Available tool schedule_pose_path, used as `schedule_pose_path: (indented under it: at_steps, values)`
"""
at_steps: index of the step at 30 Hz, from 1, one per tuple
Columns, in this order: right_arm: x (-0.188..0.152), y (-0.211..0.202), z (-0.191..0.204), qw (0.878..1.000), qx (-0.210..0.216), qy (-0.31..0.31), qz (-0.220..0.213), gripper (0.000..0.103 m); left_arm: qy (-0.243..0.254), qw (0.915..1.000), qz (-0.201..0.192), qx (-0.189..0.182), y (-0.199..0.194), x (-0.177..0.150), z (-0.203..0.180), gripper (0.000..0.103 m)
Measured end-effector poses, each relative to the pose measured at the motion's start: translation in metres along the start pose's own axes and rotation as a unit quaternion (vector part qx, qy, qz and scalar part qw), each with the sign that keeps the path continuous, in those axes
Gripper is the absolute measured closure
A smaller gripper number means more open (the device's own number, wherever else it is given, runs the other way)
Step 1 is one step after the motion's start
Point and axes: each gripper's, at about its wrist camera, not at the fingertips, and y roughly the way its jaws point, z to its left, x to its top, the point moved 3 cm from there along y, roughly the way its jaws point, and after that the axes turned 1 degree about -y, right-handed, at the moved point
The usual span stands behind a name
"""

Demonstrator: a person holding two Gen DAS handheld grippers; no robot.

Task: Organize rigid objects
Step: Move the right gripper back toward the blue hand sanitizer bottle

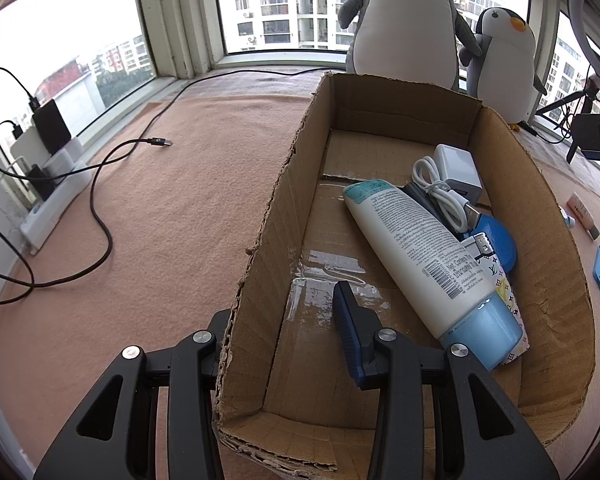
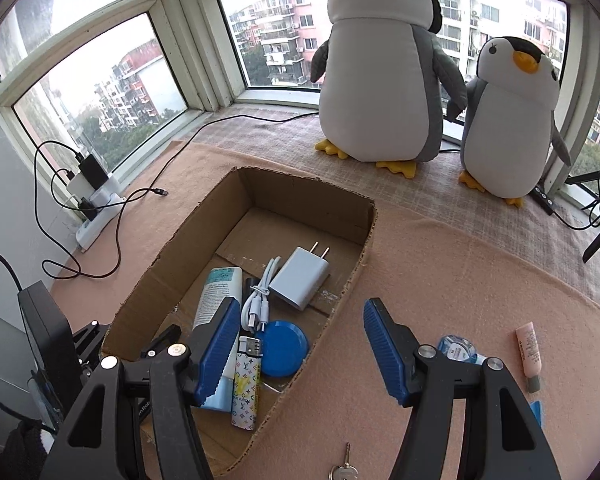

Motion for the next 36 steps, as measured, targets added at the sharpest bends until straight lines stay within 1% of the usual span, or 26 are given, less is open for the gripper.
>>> schedule_pose_path:
  at_steps: [5,9,16,20,24,27,29,31,33,36]
  values:
    - [-0.011,-0.022,-0.037,0.999,-0.005,0.032,-0.004,0.043,0.000,1.0000,0.000,0.000,0.000,0.000,-0.001,0.064]
    - [-0.022,-0.036,-0.069,0.998,-0.025,0.052,-0.004,0.043,0.000,1.0000,0.000,0.000,0.000,0.000,0.000,0.064]
    - [-0.044,-0.046,-0.121,0.994,-0.044,0.103,0.002,0.043,0.001,1.0000,0.000,0.001,0.000,0.000,0.000,0.064]
    - [-0.053,-0.043,-0.135,0.992,-0.050,0.117,0.005,0.043,0.001,1.0000,0.000,0.001,0.000,0.001,0.000,0.064]
    - [-0.060,-0.037,-0.144,0.991,-0.032,0.127,0.010,0.043,0.002,1.0000,0.000,0.001,0.001,0.002,0.000,0.064]
    - [-0.061,-0.030,-0.142,0.993,-0.020,0.117,0.016,0.043,0.002,1.0000,0.000,0.001,0.000,0.001,0.000,0.064]
    - [-0.059,-0.023,-0.137,0.995,-0.010,0.098,0.023,0.043,0.002,1.0000,0.000,0.001,0.001,0.001,0.000,0.064]
    - [-0.057,-0.015,-0.131,0.997,-0.012,0.075,0.030,0.043,0.003,1.0000,0.000,0.001,0.000,0.001,0.001,0.064]
    - [-0.055,-0.005,-0.124,0.998,-0.020,0.043,0.040,0.043,0.003,1.0000,0.000,0.001,0.000,0.001,0.001,0.064]
    - [-0.053,0.012,-0.116,0.997,-0.045,-0.005,0.058,0.043,0.003,1.0000,-0.001,0.001,0.000,0.001,0.001,0.064]
